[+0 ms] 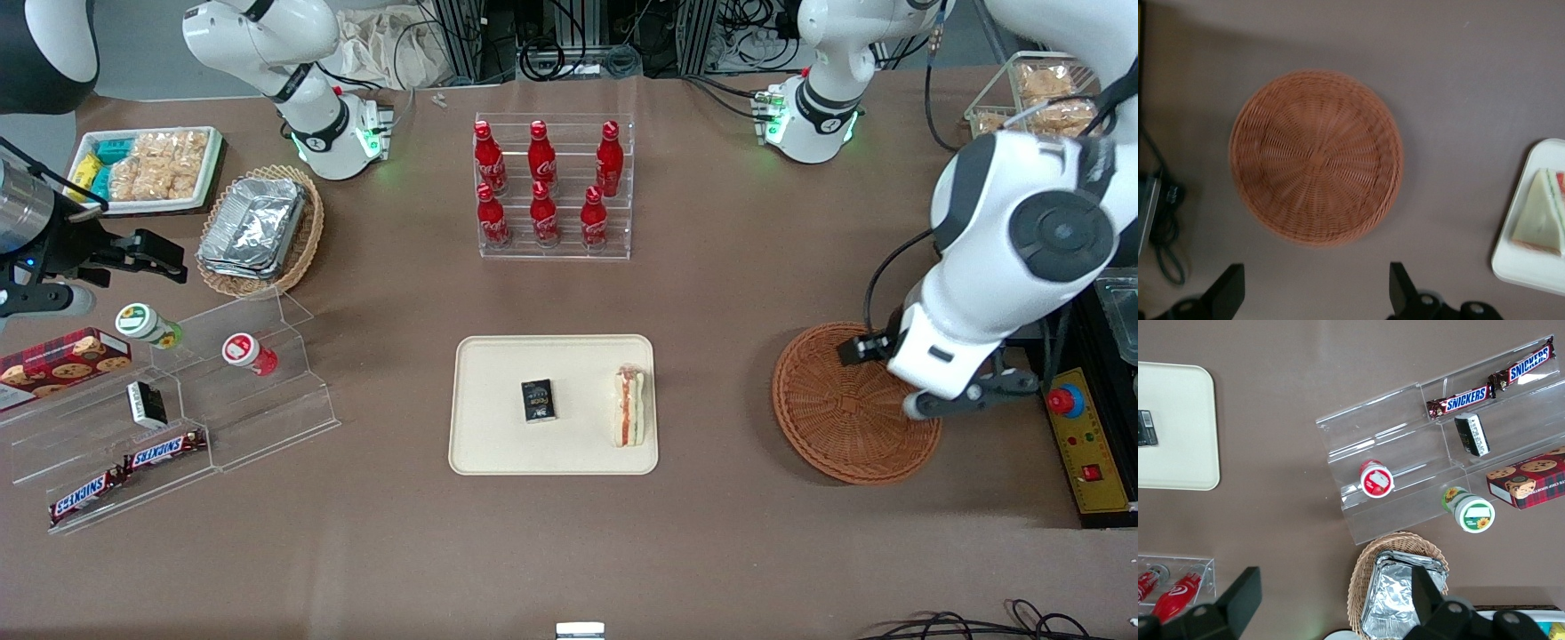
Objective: Place sandwich from basket to tray
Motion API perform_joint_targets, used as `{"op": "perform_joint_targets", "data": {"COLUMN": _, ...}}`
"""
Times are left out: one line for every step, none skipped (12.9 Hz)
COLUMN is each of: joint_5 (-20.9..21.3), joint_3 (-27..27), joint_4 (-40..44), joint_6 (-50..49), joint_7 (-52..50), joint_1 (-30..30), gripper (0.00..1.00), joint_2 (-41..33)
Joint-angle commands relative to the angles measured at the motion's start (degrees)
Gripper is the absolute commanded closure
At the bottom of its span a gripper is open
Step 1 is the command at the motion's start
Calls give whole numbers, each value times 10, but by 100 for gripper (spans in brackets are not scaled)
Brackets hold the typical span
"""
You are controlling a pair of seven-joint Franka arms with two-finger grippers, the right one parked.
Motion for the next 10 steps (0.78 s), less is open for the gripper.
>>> {"op": "perform_joint_targets", "data": {"joint_5": -79, "joint_3": -3, "joint_4": -61, "joint_6": 4, "joint_7": 2, "joint_1": 63, "gripper": 2, "joint_2": -79}}
{"op": "perform_joint_targets", "data": {"joint_5": -88, "joint_3": -4, "joint_4": -62, "joint_6": 2, "joint_7": 2, "joint_1": 83, "gripper": 2, "joint_2": -88}}
{"op": "perform_joint_targets", "data": {"joint_5": -88, "joint_3": -3, "joint_4": -59, "joint_6": -4, "joint_7": 3, "joint_1": 95, "gripper": 2, "joint_2": -89}}
{"op": "perform_joint_targets", "data": {"joint_5": -84, "joint_3": -2, "joint_4": -52, "joint_6": -9, "joint_7": 8, "joint_1": 107, "gripper": 1, "joint_2": -86}}
{"op": "perform_joint_targets", "data": {"joint_5": -82, "joint_3": -3, "joint_4": -44, "joint_6": -10, "joint_7": 34, "joint_1": 115, "gripper": 1, "joint_2": -80}}
{"op": "perform_joint_targets", "data": {"joint_5": -80, "joint_3": -2, "joint_4": -27, "joint_6": -11, "joint_7": 81, "joint_1": 121, "gripper": 0, "joint_2": -69}}
{"op": "perform_joint_targets", "data": {"joint_5": -79, "joint_3": -2, "joint_4": -10, "joint_6": -18, "joint_7": 124, "joint_1": 121, "gripper": 0, "joint_2": -59}}
{"op": "perform_joint_targets", "data": {"joint_5": -79, "joint_3": 1, "joint_4": 6, "joint_6": -28, "joint_7": 138, "joint_1": 123, "gripper": 0, "joint_2": -50}}
{"op": "perform_joint_targets", "data": {"joint_5": -80, "joint_3": 10, "joint_4": 22, "joint_6": -30, "joint_7": 135, "joint_1": 125, "gripper": 0, "joint_2": -40}}
{"op": "perform_joint_targets", "data": {"joint_5": -82, "joint_3": 17, "joint_4": 37, "joint_6": -30, "joint_7": 135, "joint_1": 126, "gripper": 0, "joint_2": -30}}
